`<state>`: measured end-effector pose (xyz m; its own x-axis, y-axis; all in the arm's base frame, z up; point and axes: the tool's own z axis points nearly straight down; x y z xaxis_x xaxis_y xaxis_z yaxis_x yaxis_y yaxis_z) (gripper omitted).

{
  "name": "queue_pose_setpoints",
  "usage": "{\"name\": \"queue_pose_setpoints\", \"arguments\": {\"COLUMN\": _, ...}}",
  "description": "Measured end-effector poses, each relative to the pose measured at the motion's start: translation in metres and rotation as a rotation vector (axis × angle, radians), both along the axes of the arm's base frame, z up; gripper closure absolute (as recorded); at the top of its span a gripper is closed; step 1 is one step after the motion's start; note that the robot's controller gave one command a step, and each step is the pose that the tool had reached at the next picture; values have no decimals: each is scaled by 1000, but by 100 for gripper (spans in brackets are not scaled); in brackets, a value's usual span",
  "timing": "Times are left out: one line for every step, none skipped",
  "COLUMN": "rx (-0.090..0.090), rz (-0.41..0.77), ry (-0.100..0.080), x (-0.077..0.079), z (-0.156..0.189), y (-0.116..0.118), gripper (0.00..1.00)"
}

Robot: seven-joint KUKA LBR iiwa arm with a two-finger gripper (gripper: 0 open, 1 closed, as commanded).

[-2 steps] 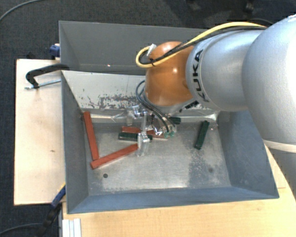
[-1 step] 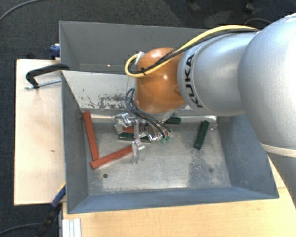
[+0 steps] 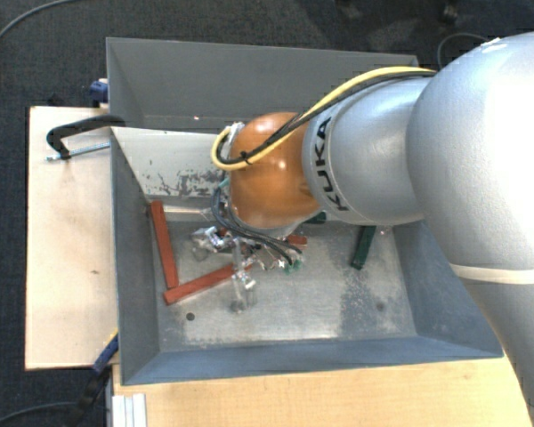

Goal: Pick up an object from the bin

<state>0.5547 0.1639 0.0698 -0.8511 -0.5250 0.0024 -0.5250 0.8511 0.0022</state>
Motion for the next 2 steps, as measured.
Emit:
{"name": "queue_pose_setpoints", "arguments": {"rx": 1, "rz": -1, "ry": -3, "x": 1, "z": 1, "y": 1, "gripper": 0}}
{"name": "queue_pose_setpoints", "arguments": {"rx": 1, "rz": -2, "ry": -3, "x": 1, "z": 1, "y": 1, "gripper": 100}}
